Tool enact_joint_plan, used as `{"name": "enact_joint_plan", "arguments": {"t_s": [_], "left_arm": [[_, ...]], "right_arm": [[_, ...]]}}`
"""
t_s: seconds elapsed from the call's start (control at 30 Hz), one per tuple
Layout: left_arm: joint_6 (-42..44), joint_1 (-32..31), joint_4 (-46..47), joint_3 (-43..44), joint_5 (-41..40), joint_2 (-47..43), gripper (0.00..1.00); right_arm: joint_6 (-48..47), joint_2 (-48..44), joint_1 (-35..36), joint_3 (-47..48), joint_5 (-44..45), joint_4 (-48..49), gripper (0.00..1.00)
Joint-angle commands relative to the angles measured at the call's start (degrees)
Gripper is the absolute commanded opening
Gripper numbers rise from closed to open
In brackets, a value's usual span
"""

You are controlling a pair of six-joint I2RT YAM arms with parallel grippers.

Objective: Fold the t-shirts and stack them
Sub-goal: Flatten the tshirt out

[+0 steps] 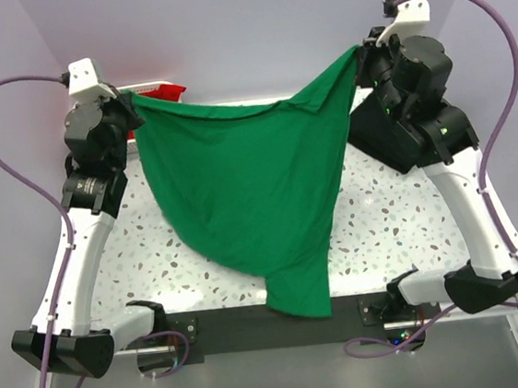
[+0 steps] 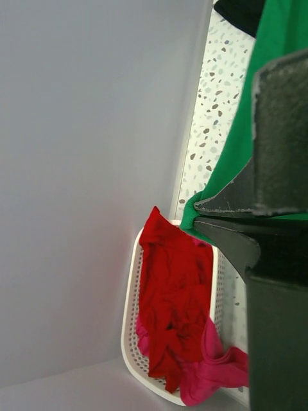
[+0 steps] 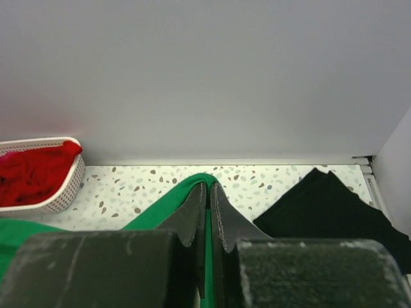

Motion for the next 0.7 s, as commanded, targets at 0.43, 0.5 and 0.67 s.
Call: {"name": "enact_joint_plan", "arguments": {"t_s": [0.43,0.5,0.67], "left_arm": [[2.0,0.2,-0.2,-0.3,-6.5,-19.2,0.00],[2.2,0.2,-0.2,-0.1,-6.7,-22.1,0.00],[2.7,0.2,-0.7,1.3,-7.5,-25.8,0.00]], "right_arm": [[-3.7,-13.6,0.0,5.1,2.1,2.6,0.00],[-4.2,-15.5,0.0,5.6,1.9,3.1,0.00],[-5.6,-17.5,-0.1,8.3,0.6,3.1,0.00]]}}
